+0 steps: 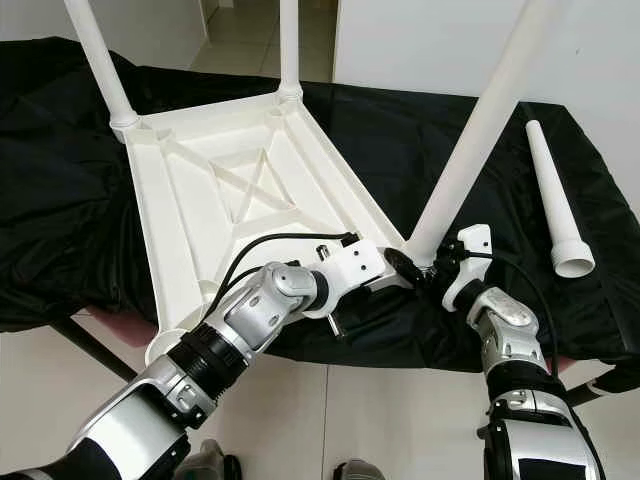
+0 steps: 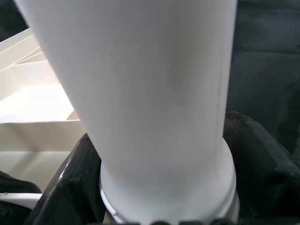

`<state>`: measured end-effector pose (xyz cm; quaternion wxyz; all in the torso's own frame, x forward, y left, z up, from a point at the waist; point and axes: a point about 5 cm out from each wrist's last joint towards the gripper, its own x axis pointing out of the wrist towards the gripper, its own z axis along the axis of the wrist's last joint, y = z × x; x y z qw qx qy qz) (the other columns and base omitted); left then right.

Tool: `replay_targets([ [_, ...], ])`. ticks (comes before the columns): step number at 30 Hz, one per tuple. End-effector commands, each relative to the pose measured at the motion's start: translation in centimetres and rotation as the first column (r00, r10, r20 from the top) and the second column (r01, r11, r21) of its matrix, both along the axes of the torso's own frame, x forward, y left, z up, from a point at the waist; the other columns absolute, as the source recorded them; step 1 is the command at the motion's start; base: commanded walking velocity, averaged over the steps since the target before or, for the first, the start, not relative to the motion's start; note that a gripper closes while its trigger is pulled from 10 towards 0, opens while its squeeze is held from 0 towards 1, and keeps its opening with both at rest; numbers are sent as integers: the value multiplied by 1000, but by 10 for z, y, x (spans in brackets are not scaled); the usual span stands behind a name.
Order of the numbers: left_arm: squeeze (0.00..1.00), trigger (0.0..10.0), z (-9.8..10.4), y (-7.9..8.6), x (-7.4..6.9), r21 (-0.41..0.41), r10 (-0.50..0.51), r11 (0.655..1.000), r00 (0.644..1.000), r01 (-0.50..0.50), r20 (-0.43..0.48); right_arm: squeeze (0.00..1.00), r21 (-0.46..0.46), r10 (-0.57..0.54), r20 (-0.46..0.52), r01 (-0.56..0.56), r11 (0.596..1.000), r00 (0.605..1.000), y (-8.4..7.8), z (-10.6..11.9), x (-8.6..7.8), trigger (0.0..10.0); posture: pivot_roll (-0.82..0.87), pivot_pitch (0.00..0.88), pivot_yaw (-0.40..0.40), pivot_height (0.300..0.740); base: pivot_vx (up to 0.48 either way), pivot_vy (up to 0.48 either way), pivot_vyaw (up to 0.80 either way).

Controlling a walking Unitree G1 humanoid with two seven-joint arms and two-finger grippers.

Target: Building children table

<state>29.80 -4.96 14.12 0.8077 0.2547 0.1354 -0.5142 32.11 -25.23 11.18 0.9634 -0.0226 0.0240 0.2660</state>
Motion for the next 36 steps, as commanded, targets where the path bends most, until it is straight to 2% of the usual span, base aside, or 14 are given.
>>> replay_targets([
  [1, 0, 10000, 13, -10, -2, -42, 39, 998, 996, -36, 75, 0, -38, -58, -79, 55, 998, 995, -12, -12, -6, 0, -1, 48, 16, 740, 0, 0, 0],
  [3, 0, 10000, 13, -10, -2, -44, 40, 998, 996, -37, 75, 0, -38, -64, -70, 61, 997, 995, -12, -12, -6, 0, -2, 48, 16, 740, 0, 0, 0],
  [4, 0, 10000, 13, -11, -3, -45, 39, 998, 996, -36, 74, 0, -35, -92, -65, 89, 995, 994, -11, -12, -6, 10000, -5, 49, 14, 740, 0, 0, 0],
  [13, 0, 10000, 12, -12, -4, -46, 39, 998, 997, -36, 70, 0, -6, -179, -48, 179, 984, 983, -4, -12, -7, 10000, -13, 52, 12, 740, 0, 0, 0],
  [14, 0, 10000, 11, -13, -6, -46, 33, 999, 997, -30, 66, 0, 15, -277, -27, 277, 961, 961, 1, -11, -9, 10000, -23, 55, 16, 740, 0, 0, 0],
  [18, 0, 10000, 10, -13, -6, -45, 30, 999, 997, -27, 65, 0, 28, -311, -14, 312, 950, 950, 5, -10, -10, 10000, -25, 54, 14, 740, 0, 0, 0],
  [22, 0, 10000, 10, -14, -6, -45, 28, 999, 997, -25, 65, 0, 83, -466, 30, 462, 883, 884, 14, -2, -13, 10000, -30, 51, 14, 740, 0, 0, 0],
  [26, 0, 10000, 10, -14, -6, -46, 26, 999, 997, -23, 66, 0, 145, -659, -6, 653, 743, 752, 20, 0, -18, 10000, -34, 48, 14, 740, 0, 0, 0],
  [28, 0, 10000, 10, -14, -5, -46, 27, 999, 997, -24, 66, 0, 150, -676, -2, 669, 728, 737, 22, 2, -19, 10000, -34, 48, 14, 740, 0, 0, 0],
  [29, 0, 10000, 11, -14, -5, -47, 26, 999, 997, -23, 66, 0, 155, -745, 16, 734, 661, 667, 27, 3, -21, 10000, -37, 47, 12, 740, 0, 0, 0],
  [31, 0, 10000, 11, -14, -5, -47, 25, 999, 997, -22, 67, 0, 156, -793, 25, 781, 605, 609, 31, 5, -25, 10000, -36, 47, 10, 740, 0, 0, 0],
  [32, 0, 10000, 11, -14, -5, -47, 25, 999, 997, -22, 67, 0, 156, -793, 25, 781, 605, 609, 31, 5, -25, 10000, -36, 47, 10, 740, 0, 0, 0],
  [35, 0, 10000, 12, -14, -5, -48, 28, 999, 997, -25, 70, 0, 163, -851, 14, 838, 520, 525, 41, 7, -32, 10000, -34, 49, 8, 740, 0, 0, 0],
  [36, 0, 10000, 12, -14, -5, -48, 28, 999, 997, -25, 70, 0, 163, -851, 14, 838, 520, 525, 41, 7, -32, 10000, -34, 49, 8, 740, 0, 0, 0],
])
